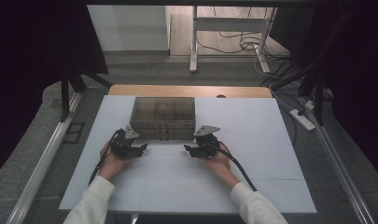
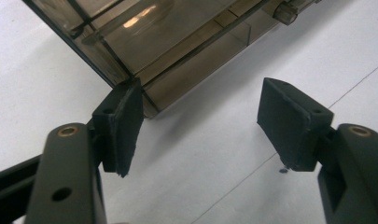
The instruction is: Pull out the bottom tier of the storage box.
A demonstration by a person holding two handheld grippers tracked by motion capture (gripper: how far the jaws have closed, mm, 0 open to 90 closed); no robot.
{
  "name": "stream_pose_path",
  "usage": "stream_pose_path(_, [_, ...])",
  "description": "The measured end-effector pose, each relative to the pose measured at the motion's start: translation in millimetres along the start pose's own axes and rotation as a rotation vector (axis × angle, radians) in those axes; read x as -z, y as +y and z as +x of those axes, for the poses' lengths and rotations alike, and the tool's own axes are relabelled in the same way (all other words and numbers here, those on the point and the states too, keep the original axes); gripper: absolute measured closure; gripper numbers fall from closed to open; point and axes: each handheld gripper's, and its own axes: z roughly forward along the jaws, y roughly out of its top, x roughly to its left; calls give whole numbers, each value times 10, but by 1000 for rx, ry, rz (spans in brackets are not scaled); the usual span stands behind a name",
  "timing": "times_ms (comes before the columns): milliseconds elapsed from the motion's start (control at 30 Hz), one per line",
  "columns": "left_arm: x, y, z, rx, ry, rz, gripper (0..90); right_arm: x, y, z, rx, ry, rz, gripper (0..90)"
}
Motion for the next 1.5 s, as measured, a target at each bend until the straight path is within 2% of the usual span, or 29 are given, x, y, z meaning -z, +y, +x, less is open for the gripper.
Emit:
stream_pose_path(133, [-11,-4,-8,-15,-15,2,435,-1,1,0,7,-11,0,438])
stream_pose_path(233, [-21,-3,-22,-27,-4,6,476,1,0,-17,15,-44,-5,569])
stream_pose_path(367, [1,-10,1,-17,9,1,468,6,-1,-39,19,-76,-3,696])
stream_pose_path(500, [40,-22,33,-5,27,-10,445,11,-5,-50,24,-93,1,771])
stream_pose_path(567, [54,-29,52,2,40,-14,440,16,-7,-49,29,-92,2,783])
stream_pose_path(733, [39,-47,63,0,40,-6,453,24,-15,-49,41,-93,4,800])
stream_pose_path(833, [28,-50,60,-5,52,-7,540,26,-17,-46,41,-90,5,805])
stream_pose_path(867, [29,-50,60,-7,79,-4,580,29,-17,-48,44,-89,6,809])
stream_pose_path(900, [31,-52,71,-1,85,-5,625,31,-18,-49,45,-88,6,814])
stream_pose_path(967, [33,-55,84,7,86,-8,690,31,-19,-50,44,-87,6,813])
stream_pose_path(1067, [12,-71,113,11,84,-6,735,34,-19,-54,42,-84,8,813])
stream_pose_path(1500, [21,-88,134,19,61,-5,758,32,-29,-65,46,-78,-1,826])
